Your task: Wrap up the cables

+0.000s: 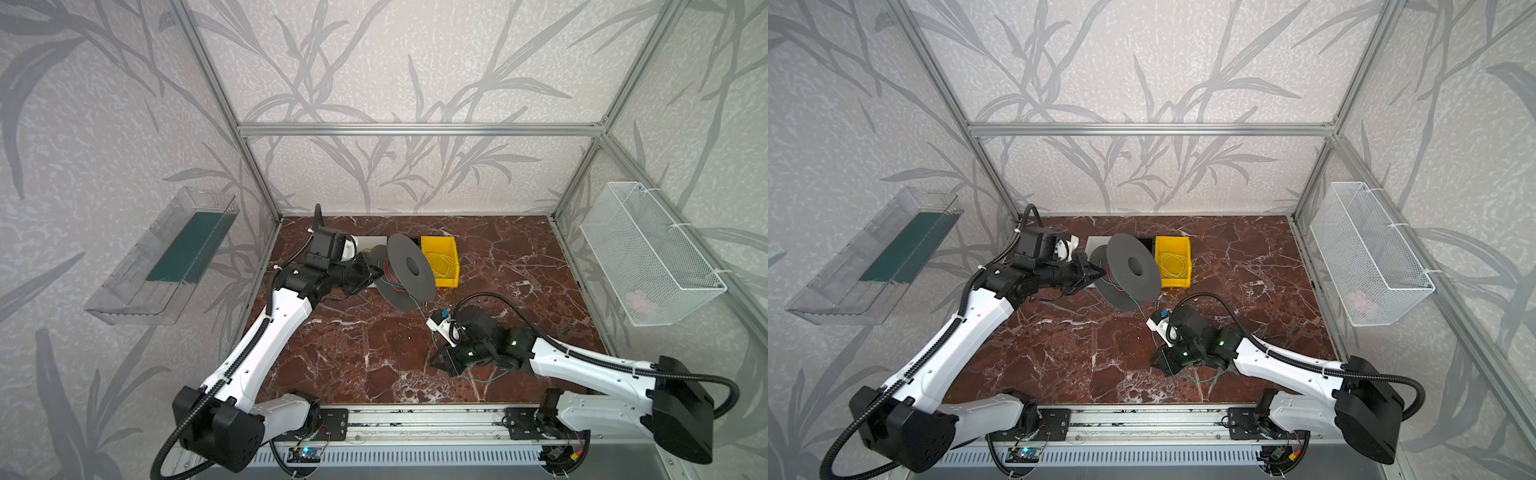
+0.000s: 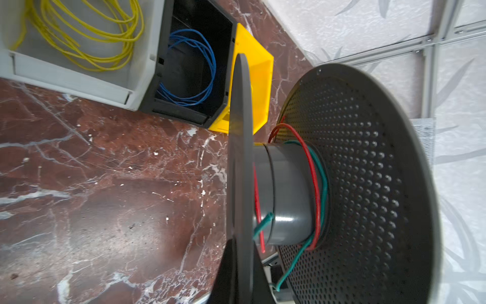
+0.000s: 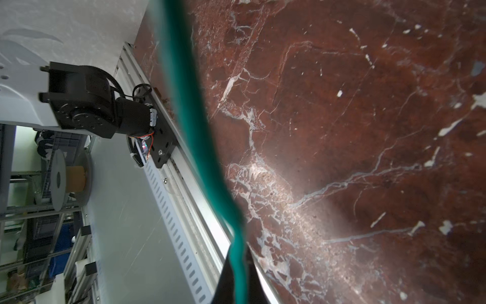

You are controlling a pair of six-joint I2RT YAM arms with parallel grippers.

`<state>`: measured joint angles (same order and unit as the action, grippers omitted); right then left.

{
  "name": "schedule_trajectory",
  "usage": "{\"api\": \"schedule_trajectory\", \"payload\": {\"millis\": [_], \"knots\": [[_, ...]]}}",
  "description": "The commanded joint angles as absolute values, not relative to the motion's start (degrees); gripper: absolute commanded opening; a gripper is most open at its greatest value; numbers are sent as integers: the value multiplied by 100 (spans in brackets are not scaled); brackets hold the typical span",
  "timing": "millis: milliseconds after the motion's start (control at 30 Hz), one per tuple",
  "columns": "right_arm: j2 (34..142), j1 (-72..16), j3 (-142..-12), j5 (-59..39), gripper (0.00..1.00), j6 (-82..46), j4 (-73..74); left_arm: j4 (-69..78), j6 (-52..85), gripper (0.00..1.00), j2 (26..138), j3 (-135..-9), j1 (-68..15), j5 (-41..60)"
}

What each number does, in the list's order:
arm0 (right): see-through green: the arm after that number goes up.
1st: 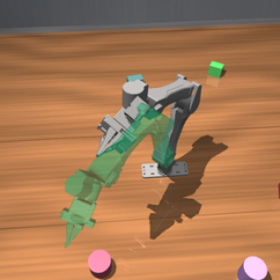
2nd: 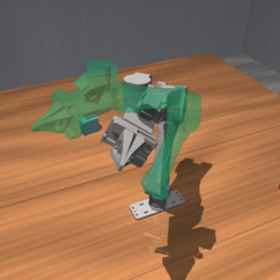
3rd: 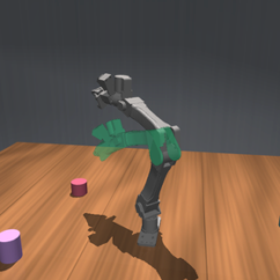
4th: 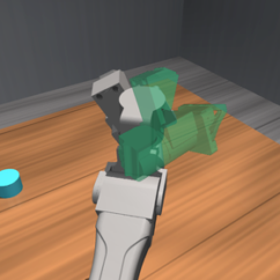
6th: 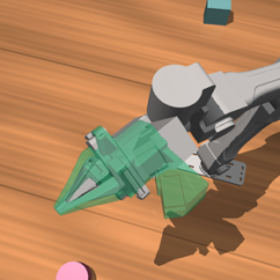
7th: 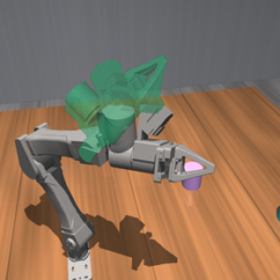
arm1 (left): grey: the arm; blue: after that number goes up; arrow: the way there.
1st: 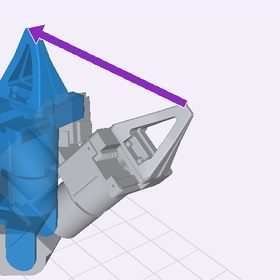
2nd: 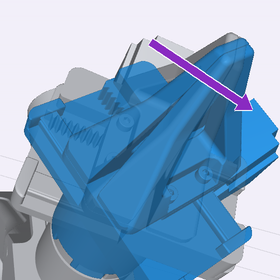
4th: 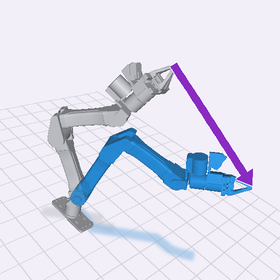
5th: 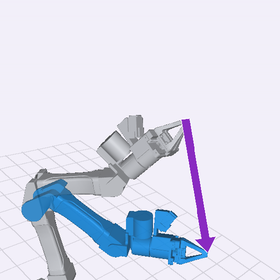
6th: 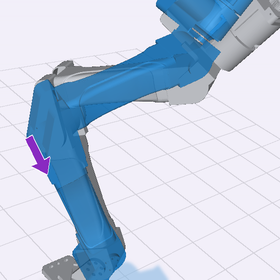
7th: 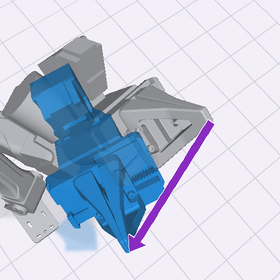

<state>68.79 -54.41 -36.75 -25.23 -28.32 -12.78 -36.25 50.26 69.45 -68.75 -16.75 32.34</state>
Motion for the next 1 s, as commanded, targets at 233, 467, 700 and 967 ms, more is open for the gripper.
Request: {"api": "schedule_trajectory", "payload": {"millis": [233,467,700,967], "knots": [[7094,-5546,-3553,-2388,14,-2286,-2349,-2855,4786,0,6615,-7701,-1285,4138],[6943,-5545,-3382,-2260,7,-2270,-2509,-2830,4695,0,6604,-7627,-1240,4294],[6823,-5505,-3400,-1885,0,-2258,-2804,-3084,4490,0,6574,-7767,-1035,4401],[6816,-3690,-3731,-1936,0,-1997,-3608,-4156,3489,0,5841,-7751,-523,4796]]}}
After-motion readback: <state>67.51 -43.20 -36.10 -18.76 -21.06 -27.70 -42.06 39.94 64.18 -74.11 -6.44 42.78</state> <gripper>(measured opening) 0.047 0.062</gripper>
